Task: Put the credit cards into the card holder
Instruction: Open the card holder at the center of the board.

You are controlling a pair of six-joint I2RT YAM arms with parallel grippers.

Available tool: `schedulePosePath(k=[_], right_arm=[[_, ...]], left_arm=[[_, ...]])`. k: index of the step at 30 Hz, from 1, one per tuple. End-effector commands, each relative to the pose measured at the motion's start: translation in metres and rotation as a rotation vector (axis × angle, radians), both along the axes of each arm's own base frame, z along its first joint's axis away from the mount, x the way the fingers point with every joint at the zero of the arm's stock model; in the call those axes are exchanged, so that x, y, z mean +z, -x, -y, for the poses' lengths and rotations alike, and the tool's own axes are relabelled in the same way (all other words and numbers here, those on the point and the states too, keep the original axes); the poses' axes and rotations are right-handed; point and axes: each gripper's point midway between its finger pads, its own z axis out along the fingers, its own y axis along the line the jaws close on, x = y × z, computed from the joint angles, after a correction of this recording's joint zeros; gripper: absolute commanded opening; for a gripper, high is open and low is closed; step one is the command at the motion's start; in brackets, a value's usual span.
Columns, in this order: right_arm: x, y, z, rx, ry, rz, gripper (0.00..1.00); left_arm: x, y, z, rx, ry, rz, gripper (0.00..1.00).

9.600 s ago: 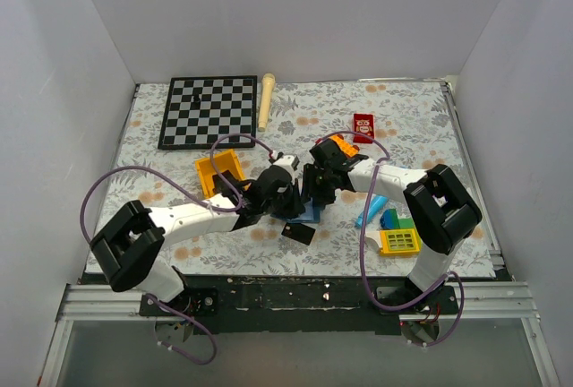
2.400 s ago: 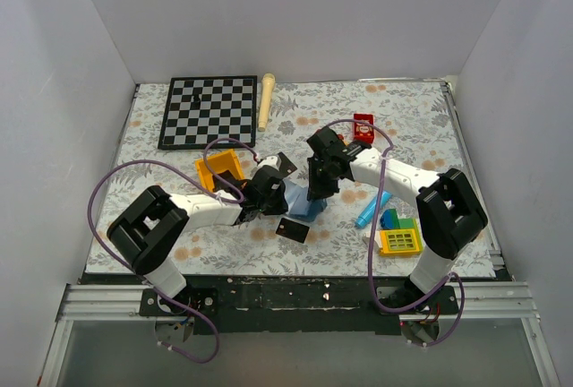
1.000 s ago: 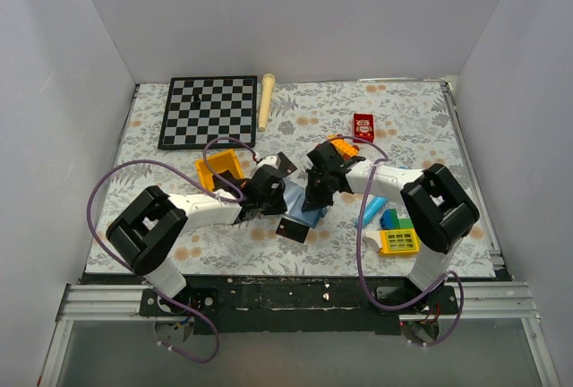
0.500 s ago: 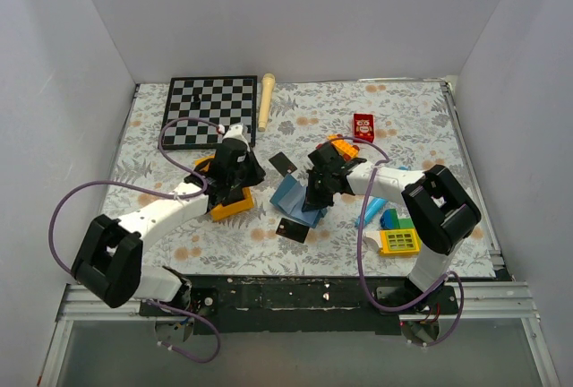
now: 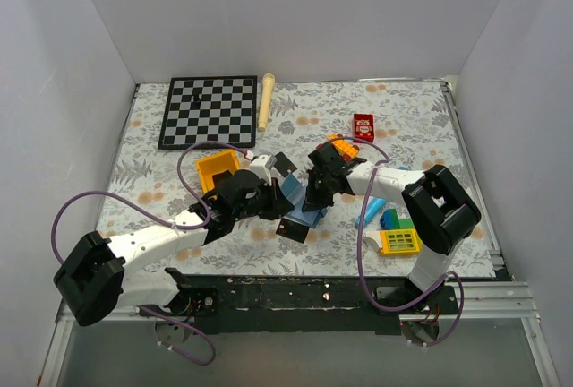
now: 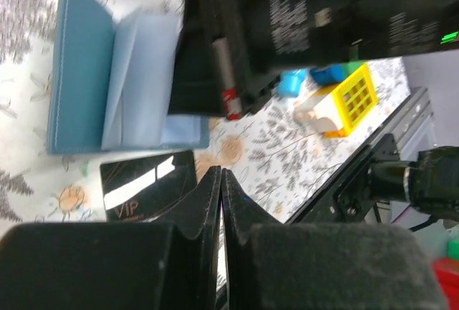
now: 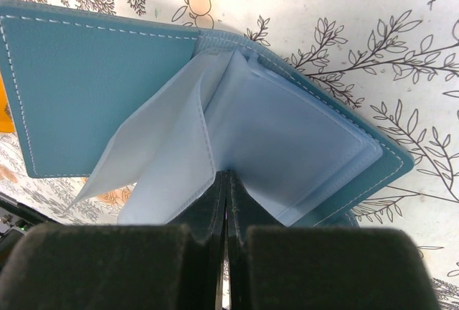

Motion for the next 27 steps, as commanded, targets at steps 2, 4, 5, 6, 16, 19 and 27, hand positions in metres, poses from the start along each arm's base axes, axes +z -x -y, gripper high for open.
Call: schedulePosePath(k=[2, 4, 5, 6, 16, 19, 27], right_arm=[[-0.034, 0.017, 0.030, -0.011, 0.145, -0.067, 0.01], [-0.034, 0.018, 0.029, -0.009, 0.144, -0.067, 0.01], [-0.034, 0.017, 0.030, -0.011, 0.144, -0.068, 0.01], [-0.033, 0.017, 0.030, -0.013, 0.145, -0.067, 0.01], [-0.030, 0.016, 0.031, -0.012, 0.149, -0.062, 0.01], [-0.030, 0.016, 0.031, -0.010, 0.152, -0.062, 0.01], [-0.031, 0.018, 0.032, -0.011, 0.154, -0.062, 0.01]], left_arm=[[-0.017, 0.006, 0.003, 0.008, 0.007, -0.042, 0.00], [-0.018, 0.007, 0.010, -0.002, 0.000, -0.038, 0.00], [-0.019, 0.008, 0.015, -0.014, -0.006, -0.039, 0.00], [-0.023, 0.009, 0.018, -0.020, -0.020, -0.047, 0.00], [-0.075, 0.005, 0.028, 0.043, -0.159, -0.106, 0.00], [-0.081, -0.006, 0.021, 0.117, -0.200, -0.103, 0.00], [-0.082, -0.022, 0.028, 0.174, -0.189, -0.091, 0.00]])
